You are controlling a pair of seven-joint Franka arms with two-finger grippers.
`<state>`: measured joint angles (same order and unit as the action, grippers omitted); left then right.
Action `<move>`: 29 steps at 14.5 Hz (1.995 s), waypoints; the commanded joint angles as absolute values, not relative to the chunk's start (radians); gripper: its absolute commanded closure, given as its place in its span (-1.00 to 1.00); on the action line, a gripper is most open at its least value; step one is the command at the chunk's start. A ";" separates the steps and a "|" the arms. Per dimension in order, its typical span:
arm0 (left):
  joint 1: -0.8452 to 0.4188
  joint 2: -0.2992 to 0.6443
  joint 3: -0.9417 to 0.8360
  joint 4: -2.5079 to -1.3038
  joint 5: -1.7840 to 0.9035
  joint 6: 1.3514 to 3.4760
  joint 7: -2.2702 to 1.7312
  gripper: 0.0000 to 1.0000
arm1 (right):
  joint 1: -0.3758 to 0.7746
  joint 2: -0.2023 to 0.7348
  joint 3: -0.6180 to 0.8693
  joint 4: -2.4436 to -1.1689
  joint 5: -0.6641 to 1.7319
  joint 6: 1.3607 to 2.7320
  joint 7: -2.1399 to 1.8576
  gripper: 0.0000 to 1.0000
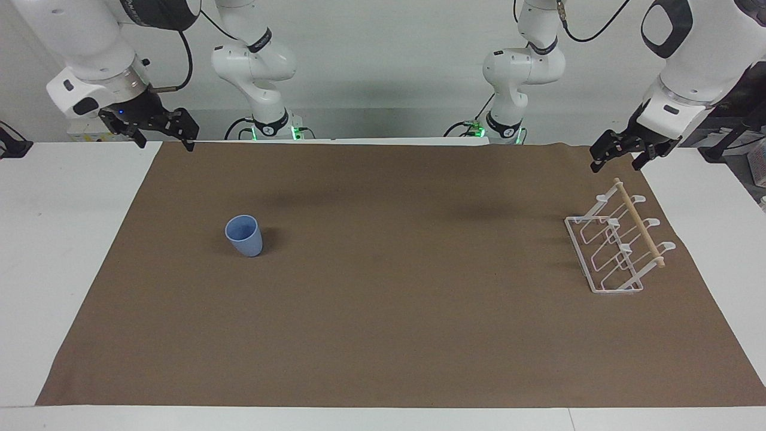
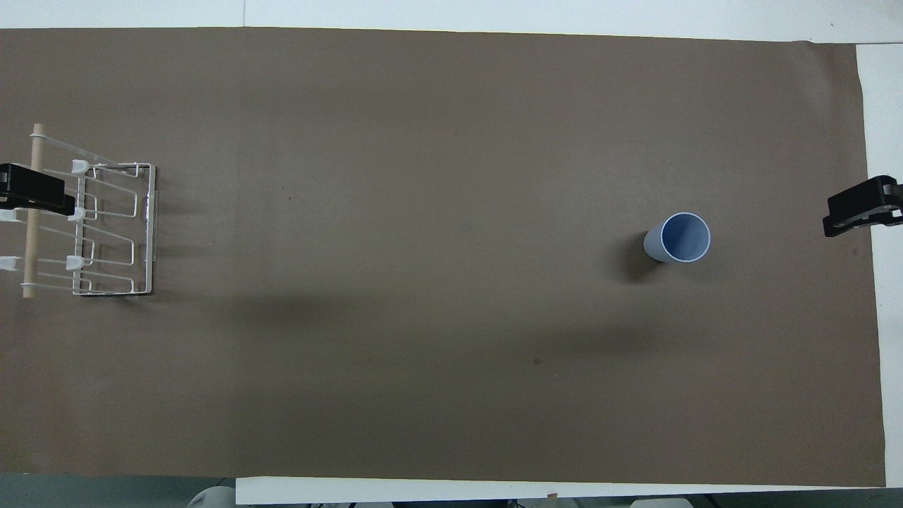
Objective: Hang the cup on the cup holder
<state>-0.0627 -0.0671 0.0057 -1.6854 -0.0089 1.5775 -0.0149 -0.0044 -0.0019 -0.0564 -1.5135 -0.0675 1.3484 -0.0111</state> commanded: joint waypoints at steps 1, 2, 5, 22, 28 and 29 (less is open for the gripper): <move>-0.071 -0.091 0.008 -1.712 0.009 1.595 -0.009 -1.00 | -0.008 0.008 -0.057 -1.494 -0.051 1.339 -0.032 -1.00; -0.071 -0.091 0.008 -1.712 0.009 1.595 -0.009 -1.00 | -0.009 0.008 -0.057 -1.494 -0.051 1.339 -0.034 -1.00; -0.071 -0.091 0.008 -1.712 0.009 1.597 -0.009 -1.00 | -0.006 -0.003 -0.057 -1.534 -0.048 1.368 -0.031 -1.00; -0.071 -0.091 0.008 -1.712 0.009 1.588 -0.011 -1.00 | -0.002 0.084 -0.055 -2.080 0.051 2.074 -0.138 -0.88; -0.071 -0.091 0.009 -1.712 0.009 1.586 -0.009 -1.00 | 0.002 0.089 -0.052 -2.125 0.052 2.132 -0.170 0.47; -0.071 -0.092 0.009 -1.712 0.009 1.585 -0.009 -1.00 | 0.002 0.089 -0.052 -2.125 0.052 2.131 -0.170 0.72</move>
